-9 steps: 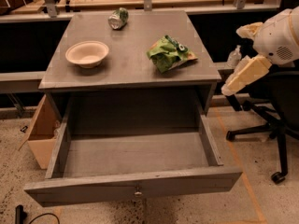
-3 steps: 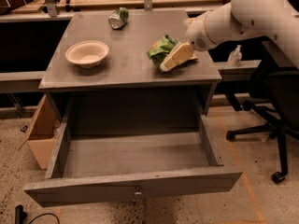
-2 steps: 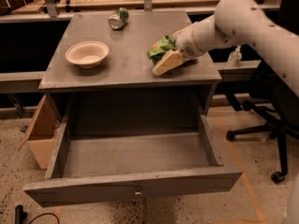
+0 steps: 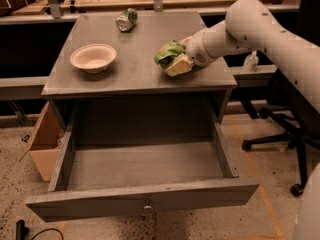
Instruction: Place green rice chip bag into top drawer
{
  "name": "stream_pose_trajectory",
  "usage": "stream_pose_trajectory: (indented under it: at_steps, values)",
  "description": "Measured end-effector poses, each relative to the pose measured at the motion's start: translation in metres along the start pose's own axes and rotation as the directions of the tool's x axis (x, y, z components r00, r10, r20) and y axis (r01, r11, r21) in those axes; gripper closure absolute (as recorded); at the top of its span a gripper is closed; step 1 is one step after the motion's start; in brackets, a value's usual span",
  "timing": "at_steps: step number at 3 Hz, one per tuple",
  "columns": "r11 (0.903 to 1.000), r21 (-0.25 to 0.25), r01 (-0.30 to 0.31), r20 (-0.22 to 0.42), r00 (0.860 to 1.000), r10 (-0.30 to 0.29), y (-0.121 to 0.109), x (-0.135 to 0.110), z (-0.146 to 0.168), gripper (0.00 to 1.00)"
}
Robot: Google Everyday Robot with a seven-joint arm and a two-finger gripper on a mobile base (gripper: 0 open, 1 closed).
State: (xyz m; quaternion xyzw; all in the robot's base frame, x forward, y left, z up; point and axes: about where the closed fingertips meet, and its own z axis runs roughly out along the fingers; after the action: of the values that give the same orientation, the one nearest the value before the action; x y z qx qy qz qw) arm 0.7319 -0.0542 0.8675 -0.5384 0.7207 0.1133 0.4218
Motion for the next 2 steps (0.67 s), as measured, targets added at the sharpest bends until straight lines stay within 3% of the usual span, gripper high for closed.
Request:
stream_pose_trajectory:
  at_steps: [1, 2]
  values:
    - [0.9931, -0.077, 0.088, 0.151, 0.986, -0.076, 0.012, -0.041, -0.054, 0.92]
    - [0.9594, -0.220, 0.177, 0.342, 0.935, -0.094, 0.054, -0.071, -0.104, 1.00]
